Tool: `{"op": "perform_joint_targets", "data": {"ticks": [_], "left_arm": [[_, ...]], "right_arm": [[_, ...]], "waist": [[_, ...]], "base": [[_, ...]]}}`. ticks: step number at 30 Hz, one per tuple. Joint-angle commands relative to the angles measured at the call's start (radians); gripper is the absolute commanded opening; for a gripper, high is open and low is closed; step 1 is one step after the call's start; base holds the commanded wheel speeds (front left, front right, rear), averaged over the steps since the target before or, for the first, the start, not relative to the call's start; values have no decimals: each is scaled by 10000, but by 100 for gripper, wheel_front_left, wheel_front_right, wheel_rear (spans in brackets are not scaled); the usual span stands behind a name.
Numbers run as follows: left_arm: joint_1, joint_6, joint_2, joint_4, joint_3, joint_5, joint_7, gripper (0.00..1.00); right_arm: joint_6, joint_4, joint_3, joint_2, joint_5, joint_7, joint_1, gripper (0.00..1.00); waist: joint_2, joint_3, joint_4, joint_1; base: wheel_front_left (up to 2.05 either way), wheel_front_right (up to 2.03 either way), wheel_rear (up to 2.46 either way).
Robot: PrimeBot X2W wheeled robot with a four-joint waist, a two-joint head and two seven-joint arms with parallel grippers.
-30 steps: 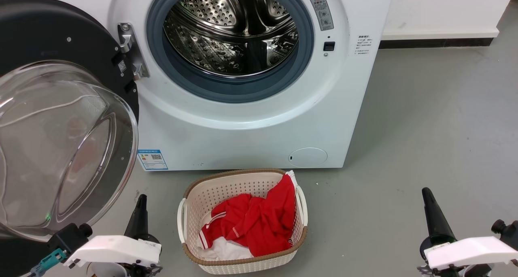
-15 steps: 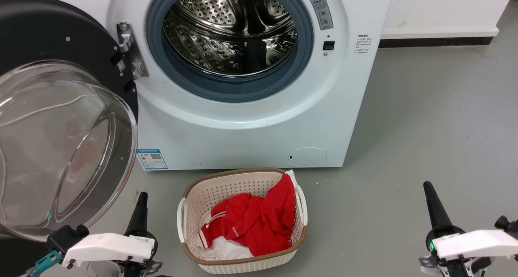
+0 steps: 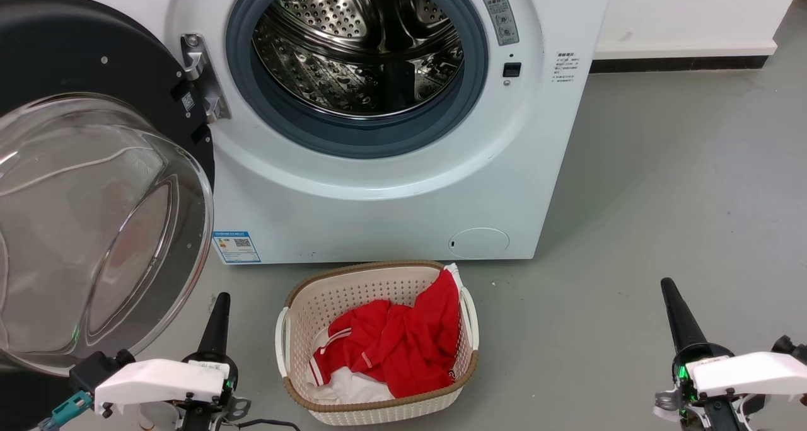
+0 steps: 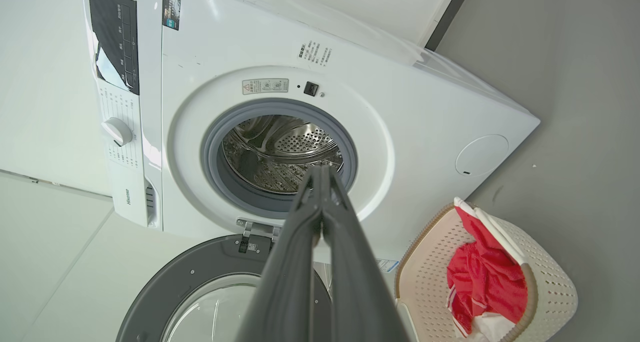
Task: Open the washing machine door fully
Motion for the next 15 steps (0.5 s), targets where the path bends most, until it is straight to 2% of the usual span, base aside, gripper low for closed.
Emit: {"op": "perform_joint_targets", "data": {"ticks": [1,15], "left_arm": [[-224,-56,-15,-31,56,-167,49,0],[-303,-228,-108,59,253,-1360,357,0]], "right_arm": [[2,-29,-33,-51,173,22,-201,0],[1,168,-157,-26,1416,318,-392,0]], "waist": [[0,1,0,0],[0,25,-10,0]], "base": [[0,0,0],[0,0,0]]}}
